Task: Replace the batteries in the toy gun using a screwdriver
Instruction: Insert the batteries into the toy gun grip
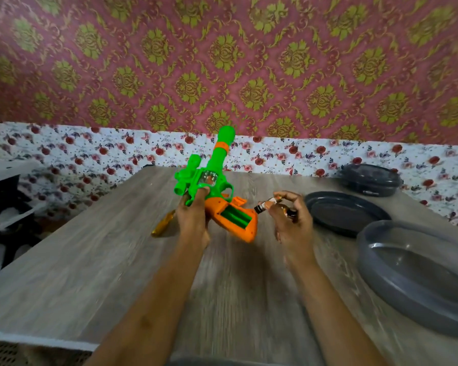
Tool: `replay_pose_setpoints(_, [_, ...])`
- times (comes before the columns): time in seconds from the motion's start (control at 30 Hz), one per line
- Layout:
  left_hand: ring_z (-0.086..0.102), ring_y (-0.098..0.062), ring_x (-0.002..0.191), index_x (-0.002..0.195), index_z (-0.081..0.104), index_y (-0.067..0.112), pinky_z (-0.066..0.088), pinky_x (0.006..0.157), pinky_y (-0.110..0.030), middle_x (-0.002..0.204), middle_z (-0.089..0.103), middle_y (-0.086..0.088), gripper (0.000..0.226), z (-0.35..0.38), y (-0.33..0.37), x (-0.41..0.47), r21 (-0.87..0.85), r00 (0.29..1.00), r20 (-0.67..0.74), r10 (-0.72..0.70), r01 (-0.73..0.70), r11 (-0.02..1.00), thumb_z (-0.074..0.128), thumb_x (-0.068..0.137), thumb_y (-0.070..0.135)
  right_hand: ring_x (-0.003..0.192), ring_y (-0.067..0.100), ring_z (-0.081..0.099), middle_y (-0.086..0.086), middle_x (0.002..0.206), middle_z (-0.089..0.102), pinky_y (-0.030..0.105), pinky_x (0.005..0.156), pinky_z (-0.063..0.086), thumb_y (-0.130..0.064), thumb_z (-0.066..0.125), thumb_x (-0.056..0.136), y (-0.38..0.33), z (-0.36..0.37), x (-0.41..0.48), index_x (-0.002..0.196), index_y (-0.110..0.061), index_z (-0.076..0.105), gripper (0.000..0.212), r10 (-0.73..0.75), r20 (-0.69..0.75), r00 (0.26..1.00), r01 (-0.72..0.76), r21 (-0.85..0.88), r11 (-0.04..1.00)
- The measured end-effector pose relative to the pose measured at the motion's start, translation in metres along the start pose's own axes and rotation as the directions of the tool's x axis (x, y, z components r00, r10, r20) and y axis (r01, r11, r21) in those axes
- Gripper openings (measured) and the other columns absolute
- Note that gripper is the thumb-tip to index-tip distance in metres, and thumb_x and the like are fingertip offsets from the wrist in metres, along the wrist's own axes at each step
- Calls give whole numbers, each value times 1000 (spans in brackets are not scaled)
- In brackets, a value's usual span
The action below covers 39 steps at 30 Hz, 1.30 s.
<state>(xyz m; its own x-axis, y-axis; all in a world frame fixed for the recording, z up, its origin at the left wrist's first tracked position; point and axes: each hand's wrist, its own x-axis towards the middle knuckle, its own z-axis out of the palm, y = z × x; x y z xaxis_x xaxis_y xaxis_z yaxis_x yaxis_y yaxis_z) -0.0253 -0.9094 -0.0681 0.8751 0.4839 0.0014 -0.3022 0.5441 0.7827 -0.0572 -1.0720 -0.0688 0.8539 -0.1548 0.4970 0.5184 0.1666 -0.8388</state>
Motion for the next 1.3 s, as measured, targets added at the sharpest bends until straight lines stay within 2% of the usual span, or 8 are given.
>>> replay_pose_setpoints(0.2, [63,-41,105,119,58,4,51,89,-57,110,67,-22,38,-3,-4,6,-12,995,-67,-74,73,997,66,82,9,58,1,57,5,77,65,14,57,46,-3,70,80,-2,1,6,88,-12,62,15,-87,93,992,87,8,996])
replay_pose_setpoints(0.43, [62,-18,66,96,59,11,54,52,-25,81,65,-7,15,1,-4,-7,2,992,-44,-122,122,993,65,83,7,84,12,68,-1,89,72,28,78,54,-29,75,70,4,12,-12,93,-15,69,27,-155,258,954,224,-264,938])
replay_pose_setpoints(0.53, [59,-14,62,81,57,16,52,53,-25,76,63,-4,13,2,-5,-12,34,991,-44,-124,125,992,65,83,7,82,4,68,-9,88,72,21,76,52,-23,75,74,-1,9,-14,92,-20,70,19,-166,283,945,253,-303,919])
replay_pose_setpoints(0.83, [65,-24,79,121,54,3,57,53,-30,108,66,-17,44,1,-1,-9,-40,982,-50,-185,183,982,68,80,8,82,7,66,-7,89,72,27,72,53,-37,65,74,-8,5,-15,91,-21,75,25,-199,396,896,394,-505,768])
replay_pose_setpoints(1.0, [67,-29,91,123,53,2,59,67,-39,113,66,-19,47,0,-5,-6,-38,978,-44,-203,201,979,69,79,9,80,2,59,-7,87,63,15,71,43,-13,76,75,-6,5,-12,83,-26,71,16,-8,333,943,170,-462,871])
replay_pose_setpoints(1.1, [67,-17,60,108,56,4,56,47,-27,86,69,-11,28,1,-9,-8,-25,974,-39,-223,222,975,66,81,6,71,2,54,-5,81,60,12,61,42,-6,77,72,-9,5,-12,89,-16,61,26,157,266,951,-57,-349,935])
replay_pose_setpoints(1.17, [61,-13,43,94,56,7,51,40,-23,62,67,-4,14,2,-12,-12,-19,965,-33,-260,260,966,65,83,6,67,5,46,-3,82,51,7,46,37,-10,78,72,-12,1,-10,100,-14,51,40,332,202,921,-255,-332,908])
replay_pose_setpoints(1.3, [60,-18,54,116,56,8,52,44,-26,78,64,-9,43,1,-19,-13,60,959,-44,-280,283,957,71,76,14,60,10,38,1,79,46,21,42,33,-19,80,70,-14,-7,-6,111,-17,44,55,556,172,813,-461,-393,796])
